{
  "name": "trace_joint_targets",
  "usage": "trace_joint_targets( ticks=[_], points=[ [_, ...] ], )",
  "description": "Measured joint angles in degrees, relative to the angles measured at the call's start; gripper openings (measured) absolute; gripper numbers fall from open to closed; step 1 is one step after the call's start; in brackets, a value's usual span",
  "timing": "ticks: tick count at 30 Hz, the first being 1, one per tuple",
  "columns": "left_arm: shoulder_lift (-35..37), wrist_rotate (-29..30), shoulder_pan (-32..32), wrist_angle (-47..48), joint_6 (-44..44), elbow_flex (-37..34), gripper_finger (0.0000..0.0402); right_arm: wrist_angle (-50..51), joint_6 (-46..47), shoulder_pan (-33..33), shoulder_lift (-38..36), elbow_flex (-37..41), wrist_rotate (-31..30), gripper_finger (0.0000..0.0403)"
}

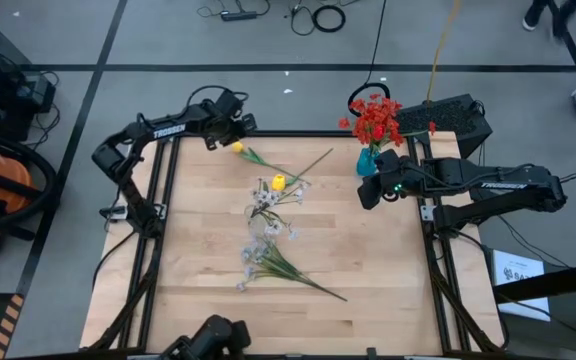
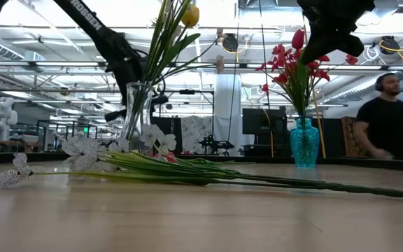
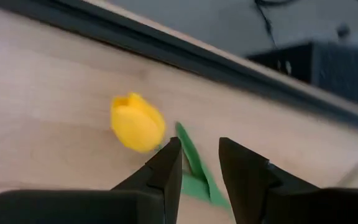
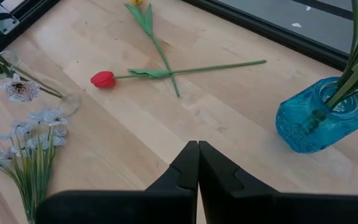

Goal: Sort flowers into vase by color
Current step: Put the yellow flower into the transparent flower vase

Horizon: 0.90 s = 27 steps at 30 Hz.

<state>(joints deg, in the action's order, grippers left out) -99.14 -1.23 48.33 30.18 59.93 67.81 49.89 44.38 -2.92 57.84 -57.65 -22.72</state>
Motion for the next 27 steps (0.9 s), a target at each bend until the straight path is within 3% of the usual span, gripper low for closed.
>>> trace_joint_targets(
  ticks=[4, 9, 16, 27],
  points=[
    [-3.1, 0.7, -0.1, -0.1, 9.4, 0.0, 0.0113, 0.0, 0.0, 0.0, 0.0, 0.0, 0.0, 0.0],
    [-8.3, -4.4, -0.5, -0.7, 15.8, 0.0, 0.0113, 0.0, -0.5, 0.0, 0.1, 0.0, 0.1, 0.0],
    [-11.2, -5.4, -0.5, -2.2, 19.3, 0.2, 0.0113, 0.1, -0.5, 0.0, 0.1, 0.0, 0.3, 0.0],
    [-11.4, -3.0, -0.3, -2.3, 16.6, 0.2, 0.0111, 0.1, -2.0, 0.0, 0.1, 0.0, 0.2, 0.0]
  ],
)
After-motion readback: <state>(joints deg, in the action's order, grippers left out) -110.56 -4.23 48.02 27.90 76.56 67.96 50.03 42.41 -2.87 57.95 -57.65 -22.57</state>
